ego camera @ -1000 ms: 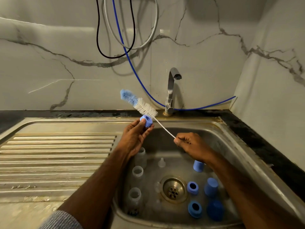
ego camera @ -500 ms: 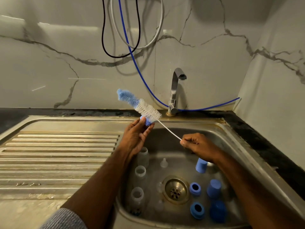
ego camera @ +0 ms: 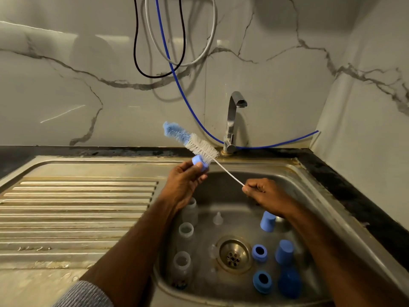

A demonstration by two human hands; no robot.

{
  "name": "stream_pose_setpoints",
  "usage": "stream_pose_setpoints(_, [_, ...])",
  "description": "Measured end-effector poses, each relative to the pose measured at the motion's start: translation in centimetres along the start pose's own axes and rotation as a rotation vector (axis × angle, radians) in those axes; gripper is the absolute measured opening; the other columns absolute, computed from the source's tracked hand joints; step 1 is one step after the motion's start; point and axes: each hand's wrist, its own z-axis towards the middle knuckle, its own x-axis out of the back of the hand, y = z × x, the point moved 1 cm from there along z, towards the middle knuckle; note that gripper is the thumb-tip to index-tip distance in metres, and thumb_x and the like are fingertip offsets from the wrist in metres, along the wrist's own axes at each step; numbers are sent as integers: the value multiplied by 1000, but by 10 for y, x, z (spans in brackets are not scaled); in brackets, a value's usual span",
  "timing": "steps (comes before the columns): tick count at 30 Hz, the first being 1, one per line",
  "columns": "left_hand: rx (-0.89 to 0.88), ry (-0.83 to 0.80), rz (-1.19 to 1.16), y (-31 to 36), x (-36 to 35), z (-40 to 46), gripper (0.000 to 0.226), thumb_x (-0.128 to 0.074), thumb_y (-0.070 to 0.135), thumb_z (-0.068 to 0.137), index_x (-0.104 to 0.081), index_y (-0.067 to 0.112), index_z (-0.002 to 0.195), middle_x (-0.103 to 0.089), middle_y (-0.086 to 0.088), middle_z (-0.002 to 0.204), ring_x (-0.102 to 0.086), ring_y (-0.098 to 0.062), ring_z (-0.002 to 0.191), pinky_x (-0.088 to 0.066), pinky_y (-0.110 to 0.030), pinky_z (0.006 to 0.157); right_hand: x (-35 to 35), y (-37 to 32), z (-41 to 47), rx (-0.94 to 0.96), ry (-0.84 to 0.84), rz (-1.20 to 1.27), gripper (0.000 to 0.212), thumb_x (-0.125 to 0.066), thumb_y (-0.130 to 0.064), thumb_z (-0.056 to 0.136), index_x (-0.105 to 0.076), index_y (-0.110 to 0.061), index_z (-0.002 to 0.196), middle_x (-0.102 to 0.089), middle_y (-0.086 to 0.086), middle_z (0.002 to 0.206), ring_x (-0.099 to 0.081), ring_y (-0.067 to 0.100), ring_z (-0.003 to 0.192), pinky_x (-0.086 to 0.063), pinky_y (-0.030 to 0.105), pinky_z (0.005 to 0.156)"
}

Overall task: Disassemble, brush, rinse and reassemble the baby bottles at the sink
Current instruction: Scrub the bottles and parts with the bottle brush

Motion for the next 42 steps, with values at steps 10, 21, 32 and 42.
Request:
stream_pose_setpoints(10, [-109,148,407,-2,17,9,48,-81,4,78,-65,23,120,-72,-6,117,-71,-24,105,-60,-47,90,1,4,-1,29,-5,-78,30,-56,-24,100,-60,-21,71,-55,-5,63,-52,7,62,-47,32,65])
stream_pose_setpoints(21, [-99,87,329,-17,10,4,42,-72,-1,86,-59,3,125,-72,-20,112,-71,-32,101,-61,-34,83,9,12,-1,12,62,-94,29,-57,-26,99,-60,-18,72,-56,0,64,-49,11,61,-47,38,65])
stream_pose_setpoints(32, [-244,-163,1181,-61,-22,5,47,-89,8,69,-64,23,106,-67,9,106,-64,-4,96,-49,-13,79,24,34,-5,-141,189,27,26,-63,-19,97,-63,-11,72,-56,6,66,-49,12,62,-41,26,60])
stream_pose_setpoints(42, [-151,-369,1471,-124,-45,38,52,-91,15,63,-69,19,109,-71,5,105,-65,-12,99,-52,-29,86,28,39,-3,-193,169,-8,36,-63,-20,96,-58,-24,61,-54,-10,52,-48,-5,47,-38,15,54])
